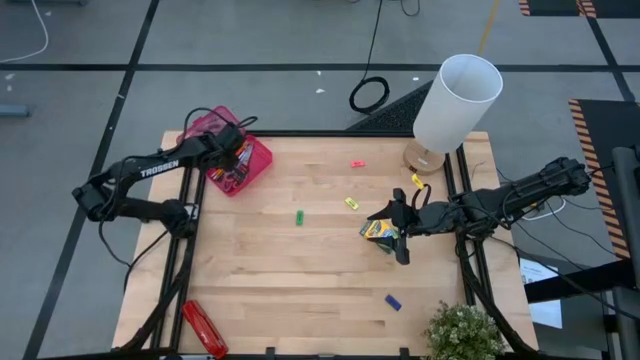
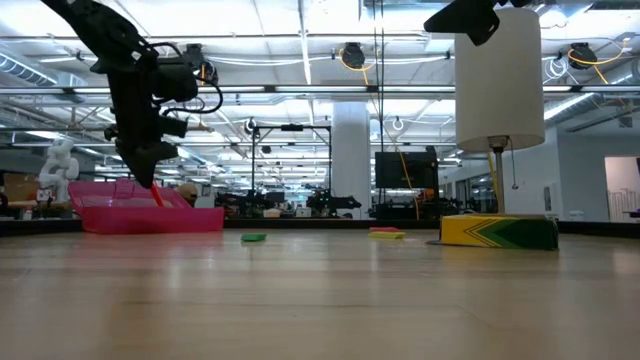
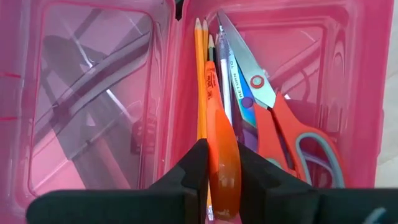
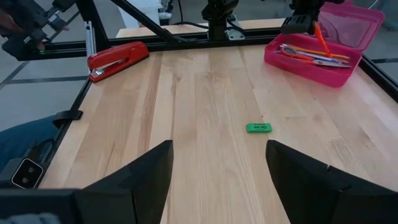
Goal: Pack school essentials
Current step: Put the orange pen into the pink supply box, then put the light green eraser into the pink supply box
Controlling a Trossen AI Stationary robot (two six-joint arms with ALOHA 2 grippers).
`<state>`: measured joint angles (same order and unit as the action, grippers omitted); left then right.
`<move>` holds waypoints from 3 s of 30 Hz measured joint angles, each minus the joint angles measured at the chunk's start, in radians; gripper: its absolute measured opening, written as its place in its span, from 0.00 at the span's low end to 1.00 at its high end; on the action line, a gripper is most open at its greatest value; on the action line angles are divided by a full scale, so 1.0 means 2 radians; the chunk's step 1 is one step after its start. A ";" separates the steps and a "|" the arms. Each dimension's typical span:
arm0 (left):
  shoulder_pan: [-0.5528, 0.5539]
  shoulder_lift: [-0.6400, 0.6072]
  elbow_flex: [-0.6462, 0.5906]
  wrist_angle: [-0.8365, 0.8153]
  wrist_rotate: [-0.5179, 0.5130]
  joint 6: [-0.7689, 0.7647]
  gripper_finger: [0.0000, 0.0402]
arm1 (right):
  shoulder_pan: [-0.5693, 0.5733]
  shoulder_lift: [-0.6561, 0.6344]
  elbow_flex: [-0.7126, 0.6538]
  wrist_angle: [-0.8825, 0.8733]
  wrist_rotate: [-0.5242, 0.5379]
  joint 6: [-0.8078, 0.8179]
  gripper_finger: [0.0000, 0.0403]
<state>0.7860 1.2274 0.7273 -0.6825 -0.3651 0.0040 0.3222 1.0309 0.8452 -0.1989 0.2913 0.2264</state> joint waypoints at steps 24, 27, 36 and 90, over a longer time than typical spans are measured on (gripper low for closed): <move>-0.066 -0.069 0.000 -0.043 -0.031 -0.085 0.42 | -0.001 0.000 -0.016 0.003 0.030 -0.006 0.62; -0.107 -0.105 0.000 -0.036 -0.017 -0.117 0.42 | -0.005 0.000 -0.028 0.003 0.040 -0.009 0.62; -0.254 -0.157 0.001 -0.022 -0.042 -0.192 0.42 | -0.033 0.002 -0.047 0.004 0.040 0.020 0.62; -0.375 -0.099 0.001 0.154 -0.080 -0.092 0.42 | -0.195 0.315 -0.053 0.154 0.053 -0.017 0.62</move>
<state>0.0353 1.0294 0.7288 -0.3748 -0.5241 -0.1798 -0.0677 1.6602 0.7387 0.1099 0.3981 0.1929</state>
